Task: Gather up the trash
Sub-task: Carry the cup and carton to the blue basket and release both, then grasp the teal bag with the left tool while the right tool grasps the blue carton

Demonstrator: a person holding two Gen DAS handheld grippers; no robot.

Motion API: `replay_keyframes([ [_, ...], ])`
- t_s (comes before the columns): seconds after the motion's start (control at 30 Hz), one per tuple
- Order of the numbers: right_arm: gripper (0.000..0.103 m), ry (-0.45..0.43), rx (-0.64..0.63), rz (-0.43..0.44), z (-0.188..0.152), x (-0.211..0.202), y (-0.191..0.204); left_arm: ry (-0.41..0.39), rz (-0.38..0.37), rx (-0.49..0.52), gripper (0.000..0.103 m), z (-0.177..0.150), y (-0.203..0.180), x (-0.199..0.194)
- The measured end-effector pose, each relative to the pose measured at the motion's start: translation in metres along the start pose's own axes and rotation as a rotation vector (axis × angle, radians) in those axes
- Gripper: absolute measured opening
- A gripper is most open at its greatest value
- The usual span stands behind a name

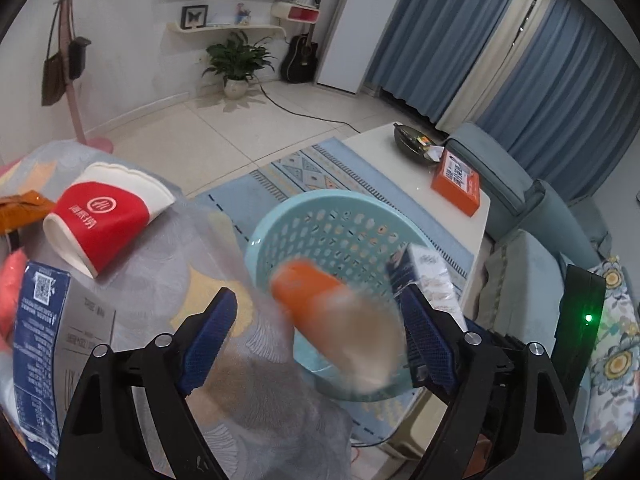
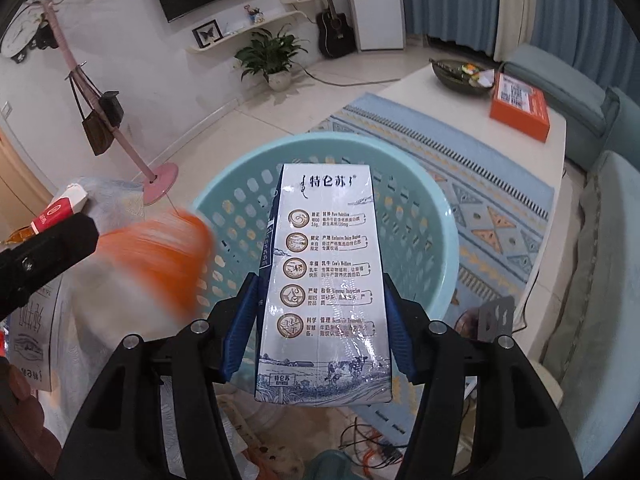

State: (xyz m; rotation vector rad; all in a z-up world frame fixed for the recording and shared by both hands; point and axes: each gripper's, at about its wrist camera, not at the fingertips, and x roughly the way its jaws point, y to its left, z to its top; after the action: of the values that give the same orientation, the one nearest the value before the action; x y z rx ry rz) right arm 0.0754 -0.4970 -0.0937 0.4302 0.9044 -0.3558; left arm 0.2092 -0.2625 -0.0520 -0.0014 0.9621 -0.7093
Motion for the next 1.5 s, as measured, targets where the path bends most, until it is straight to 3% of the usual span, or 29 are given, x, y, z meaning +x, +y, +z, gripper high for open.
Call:
replay_keyframes([
  [0.1,0.063,-0.002,0.015,0.011,-0.001,-0.003,-0.001,-0.005,0.005,-0.005,0.083,-0.004,0.003,-0.006],
  [0.4,0.063,-0.048,-0.003,0.029,0.0,-0.026,0.008,-0.076,0.004,-0.017,0.083,-0.013,0.002,-0.039],
  [0.87,0.063,-0.19,-0.162,0.154,-0.014,-0.097,0.077,-0.285,0.036,-0.058,0.083,-0.045,0.022,-0.152],
  [1.13,0.064,-0.191,-0.297,0.234,-0.034,-0.11,0.143,-0.353,0.184,-0.19,0.083,-0.09,0.084,-0.222],
  [1.27,0.064,-0.19,-0.334,0.241,-0.037,-0.106,0.171,-0.353,0.301,-0.259,0.083,-0.117,0.124,-0.246],
  [1.5,0.069,-0.135,-0.325,0.284,-0.034,-0.088,0.211,-0.321,0.401,-0.4,0.083,-0.175,0.192,-0.275],
])
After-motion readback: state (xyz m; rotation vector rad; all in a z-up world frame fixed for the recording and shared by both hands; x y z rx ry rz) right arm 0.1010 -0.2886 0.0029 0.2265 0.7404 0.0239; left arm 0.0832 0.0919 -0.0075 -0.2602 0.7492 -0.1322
